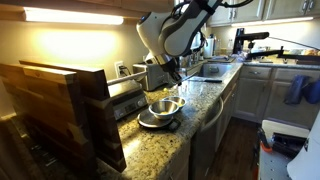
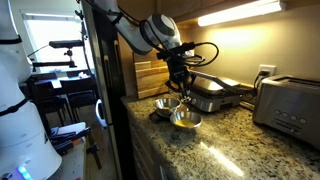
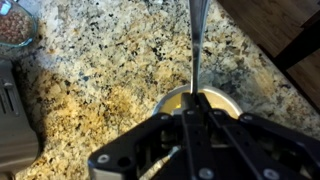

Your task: Use the spoon on the counter to scoop some of the contents in the bowl on the left into the bowl on the right

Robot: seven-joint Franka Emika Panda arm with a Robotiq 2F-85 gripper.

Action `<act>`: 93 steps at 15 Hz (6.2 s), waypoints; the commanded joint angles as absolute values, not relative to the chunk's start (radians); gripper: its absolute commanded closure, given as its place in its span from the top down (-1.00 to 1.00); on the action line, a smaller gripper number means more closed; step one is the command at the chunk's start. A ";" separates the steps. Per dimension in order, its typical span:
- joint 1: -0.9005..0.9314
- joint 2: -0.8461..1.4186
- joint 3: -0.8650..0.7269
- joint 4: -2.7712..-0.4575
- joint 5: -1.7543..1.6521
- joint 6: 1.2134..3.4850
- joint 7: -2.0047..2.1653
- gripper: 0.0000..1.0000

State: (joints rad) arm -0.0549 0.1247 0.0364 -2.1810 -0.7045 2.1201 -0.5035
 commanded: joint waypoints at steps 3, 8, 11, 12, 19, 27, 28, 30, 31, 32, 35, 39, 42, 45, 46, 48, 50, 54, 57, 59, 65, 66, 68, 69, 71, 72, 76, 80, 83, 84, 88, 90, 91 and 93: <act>-0.004 0.055 0.058 -2.257 -0.681 2.132 -0.569 -0.92; 0.028 0.083 0.074 -2.265 -0.708 2.101 -0.586 -0.92; 0.051 0.104 0.084 -2.266 -0.743 2.078 -0.575 -0.92; 0.061 0.111 0.090 -2.266 -0.762 2.068 -0.566 -0.92; 0.130 0.180 0.128 -2.262 -1.038 1.999 -0.451 -0.92; 0.184 0.236 0.167 -2.275 -1.297 1.916 -0.315 -0.92; 0.187 0.239 0.170 -2.277 -1.324 1.904 -0.301 -0.92; 0.195 0.241 0.174 -2.286 -1.380 1.876 -0.280 -0.92; 0.197 0.244 0.176 -2.290 -1.406 1.862 -0.268 -0.92; 0.198 0.246 0.178 -2.294 -1.428 1.846 -0.263 -0.92; 0.198 0.253 0.182 -2.312 -1.466 1.797 -0.259 -0.92; 0.200 0.254 0.188 -2.334 -1.480 1.730 -0.243 -0.92; 0.204 0.253 0.201 -2.342 -1.484 1.694 -0.216 -0.92; 0.213 0.259 0.215 -2.349 -1.493 1.649 -0.176 -0.92; 0.217 0.262 0.219 -2.352 -1.496 1.632 -0.164 -0.91; 0.226 0.269 0.222 -2.363 -1.506 1.595 -0.144 -0.92; 0.230 0.274 0.227 -2.375 -1.509 1.572 -0.130 -0.92; 0.228 0.278 0.233 -2.385 -1.506 1.567 -0.109 -0.92; 0.218 0.264 0.234 -2.380 -1.493 1.589 -0.098 -0.92; 0.210 0.248 0.231 -2.381 -1.488 1.600 -0.094 -0.91; 0.161 0.164 0.222 -2.352 -1.383 1.673 -0.129 -0.92; 0.148 0.145 0.217 -2.344 -1.347 1.702 -0.149 -0.92; 0.124 0.109 0.205 -2.332 -1.267 1.766 -0.188 -0.92; 0.115 0.091 0.197 -2.327 -1.227 1.796 -0.204 -0.92; 0.093 0.054 0.174 -2.320 -1.150 1.858 -0.234 -0.92; 0.080 0.034 0.159 -2.319 -1.113 1.891 -0.246 -0.92; 0.029 -0.023 0.080 -2.302 -0.962 2.006 -0.291 -0.91; -0.024 -0.018 -0.005 -2.264 -0.787 2.108 -0.348 -0.91; -0.061 0.013 -0.056 -2.224 -0.652 2.182 -0.365 -0.91; -0.072 0.025 -0.069 -2.211 -0.607 2.205 -0.364 -0.91; -0.112 0.079 -0.112 -2.174 -0.471 2.323 -0.324 -0.91; -0.124 0.119 -0.130 -2.154 -0.452 2.376 -0.254 -0.91; -0.130 0.138 -0.137 -2.145 -0.434 2.400 -0.233 -0.91; -0.135 0.174 -0.150 -2.124 -0.434 2.433 -0.169 -0.91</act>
State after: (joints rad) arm -0.1221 0.1287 -0.1358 -2.1554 -0.4538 2.3804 -0.2511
